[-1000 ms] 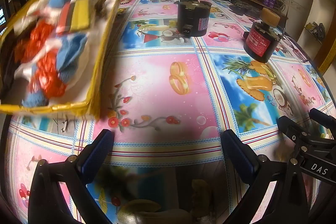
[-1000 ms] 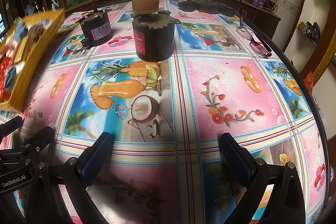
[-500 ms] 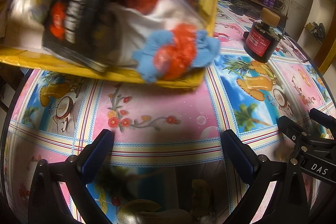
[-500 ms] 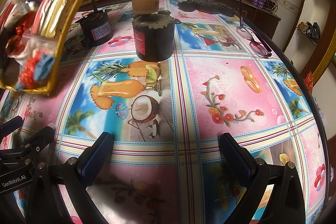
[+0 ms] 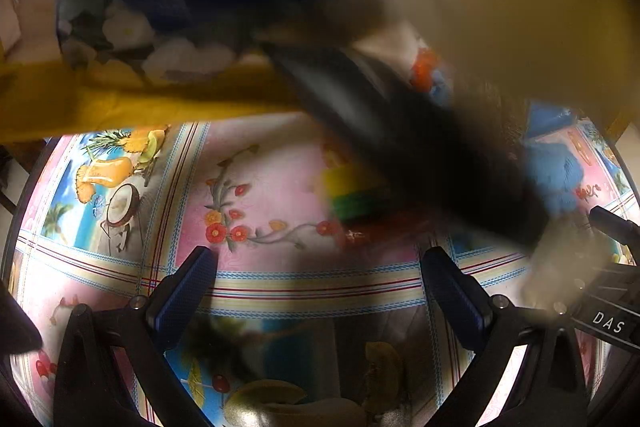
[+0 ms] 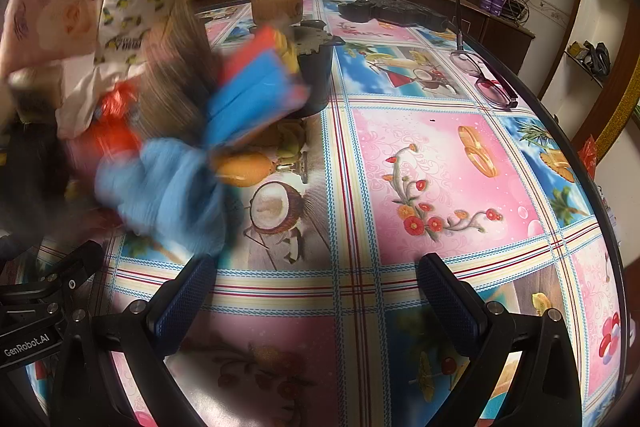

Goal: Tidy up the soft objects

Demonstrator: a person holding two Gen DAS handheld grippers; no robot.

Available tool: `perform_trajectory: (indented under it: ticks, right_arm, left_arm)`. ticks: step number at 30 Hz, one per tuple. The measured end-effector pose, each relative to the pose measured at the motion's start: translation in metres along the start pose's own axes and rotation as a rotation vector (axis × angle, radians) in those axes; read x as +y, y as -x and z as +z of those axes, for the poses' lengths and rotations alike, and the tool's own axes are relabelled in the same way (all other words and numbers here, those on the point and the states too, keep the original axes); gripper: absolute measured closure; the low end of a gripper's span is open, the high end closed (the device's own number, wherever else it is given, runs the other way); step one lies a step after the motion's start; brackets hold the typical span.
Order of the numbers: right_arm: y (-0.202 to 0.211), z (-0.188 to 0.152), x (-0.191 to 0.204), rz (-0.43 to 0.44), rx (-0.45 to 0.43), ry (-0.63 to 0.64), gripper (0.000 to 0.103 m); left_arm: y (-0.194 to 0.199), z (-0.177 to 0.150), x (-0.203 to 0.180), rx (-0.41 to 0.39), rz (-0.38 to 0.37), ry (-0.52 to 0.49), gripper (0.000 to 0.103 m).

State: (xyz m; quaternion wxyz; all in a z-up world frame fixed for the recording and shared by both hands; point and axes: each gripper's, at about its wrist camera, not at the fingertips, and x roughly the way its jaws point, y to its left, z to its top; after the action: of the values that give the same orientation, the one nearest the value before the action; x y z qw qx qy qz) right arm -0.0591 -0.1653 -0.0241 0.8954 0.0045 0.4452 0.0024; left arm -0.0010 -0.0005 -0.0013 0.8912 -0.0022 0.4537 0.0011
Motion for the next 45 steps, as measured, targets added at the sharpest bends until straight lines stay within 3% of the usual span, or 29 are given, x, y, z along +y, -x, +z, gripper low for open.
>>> perform_trajectory:
  ticks: [45]
  right_arm:
    - [0.0000, -0.0001, 0.0007, -0.002, 0.002, 0.001, 0.001]
  left_arm:
    - [0.0035, 0.0007, 0.0059, 0.000, 0.008, 0.013, 0.000]
